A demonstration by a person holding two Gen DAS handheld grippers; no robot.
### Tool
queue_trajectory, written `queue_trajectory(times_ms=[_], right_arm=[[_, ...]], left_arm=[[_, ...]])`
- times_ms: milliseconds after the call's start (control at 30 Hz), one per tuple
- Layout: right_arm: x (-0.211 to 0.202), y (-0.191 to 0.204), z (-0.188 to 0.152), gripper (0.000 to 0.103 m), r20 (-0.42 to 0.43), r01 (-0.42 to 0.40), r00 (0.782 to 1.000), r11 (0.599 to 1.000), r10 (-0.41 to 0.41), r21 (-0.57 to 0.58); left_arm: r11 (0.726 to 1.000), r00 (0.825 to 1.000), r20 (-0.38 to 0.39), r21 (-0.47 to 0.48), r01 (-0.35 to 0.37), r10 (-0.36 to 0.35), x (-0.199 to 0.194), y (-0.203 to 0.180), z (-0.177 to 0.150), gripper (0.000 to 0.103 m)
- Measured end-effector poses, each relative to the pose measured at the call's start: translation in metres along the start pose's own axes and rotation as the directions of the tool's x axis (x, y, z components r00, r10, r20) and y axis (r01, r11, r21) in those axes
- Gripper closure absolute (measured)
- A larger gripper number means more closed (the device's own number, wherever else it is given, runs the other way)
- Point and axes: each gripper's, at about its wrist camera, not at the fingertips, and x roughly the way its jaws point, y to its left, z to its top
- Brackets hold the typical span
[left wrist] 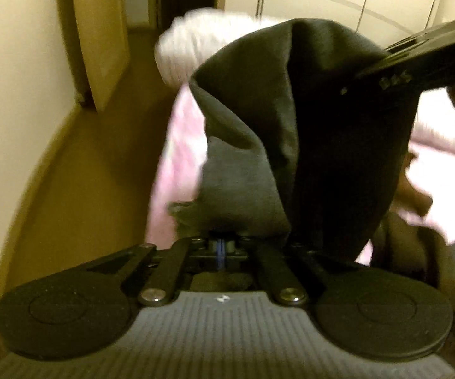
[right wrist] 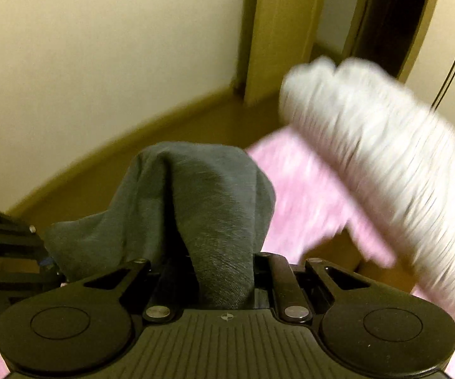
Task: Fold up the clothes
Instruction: 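Grasp the dark grey jeans in the pile with the right gripper and lift, then lay the jeans flat on the sheet and open the right gripper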
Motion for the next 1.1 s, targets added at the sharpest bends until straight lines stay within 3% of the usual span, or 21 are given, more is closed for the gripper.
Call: queue_trajectory(times_ms=[133, 233, 333, 433, 533, 633, 700, 833, 933, 1033, 1100], right_arm=[[-0.073, -0.013, 0.037, 0.093, 0.160, 0.047, 0.986, 0.999, -0.049, 0.020], [-0.137, -0.026, 0.051, 0.093, 0.272, 0.096, 0.956, 0.994, -0.107, 0.051], [-0.203, -0.046, 0.045, 0.092, 0.353, 0.137, 0.921, 0.985, -0.166, 0.104], [-0.273, -0.066, 0.018, 0.093, 0.410, 0.180, 0.883, 0.972, -0.226, 0.148], [-0.332, -0.086, -0.027, 0.093, 0.423, 0.219, 0.859, 0.954, -0.288, 0.205], [-0.395, -0.107, -0.096, 0.093, 0.423, 0.254, 0.833, 0.927, -0.355, 0.277], [-0.436, -0.118, -0.145, 0.093, 0.421, 0.272, 0.820, 0.911, -0.388, 0.310], [-0.510, -0.154, -0.245, 0.093, 0.402, 0.301, 0.795, 0.871, -0.455, 0.390], [-0.563, -0.184, -0.324, 0.092, 0.346, 0.343, 0.767, 0.801, -0.540, 0.490], [-0.601, -0.219, -0.413, 0.091, 0.203, 0.408, 0.762, 0.699, -0.615, 0.587], [-0.607, -0.240, -0.475, 0.088, 0.034, 0.454, 0.792, 0.624, -0.610, 0.636]], left_arm=[[0.999, 0.988, 0.150, 0.013, -0.031, 0.028, -0.056, -0.007, 0.054, 0.103], [0.998, 0.965, 0.261, 0.052, -0.036, 0.021, -0.101, -0.031, 0.091, 0.103], [0.994, 0.932, 0.362, 0.112, -0.018, -0.023, -0.137, -0.078, 0.124, 0.103], [0.983, 0.902, 0.421, 0.181, 0.023, -0.099, -0.165, -0.140, 0.140, 0.103], [0.968, 0.878, 0.443, 0.237, 0.080, -0.181, -0.180, -0.214, 0.142, 0.103], [0.948, 0.870, 0.426, 0.292, 0.127, -0.247, -0.182, -0.295, 0.130, 0.103], [0.934, 0.873, 0.398, 0.321, 0.154, -0.281, -0.178, -0.352, 0.116, 0.103], [0.921, 0.900, 0.310, 0.336, 0.199, -0.307, -0.165, -0.461, 0.076, 0.103], [0.907, 0.915, 0.213, 0.332, 0.261, -0.342, -0.155, -0.532, 0.035, 0.103], [0.890, 0.927, 0.087, 0.327, 0.319, -0.365, -0.137, -0.585, -0.004, 0.100], [0.873, 0.928, 0.003, 0.340, 0.349, -0.372, -0.120, -0.616, -0.028, 0.097]])
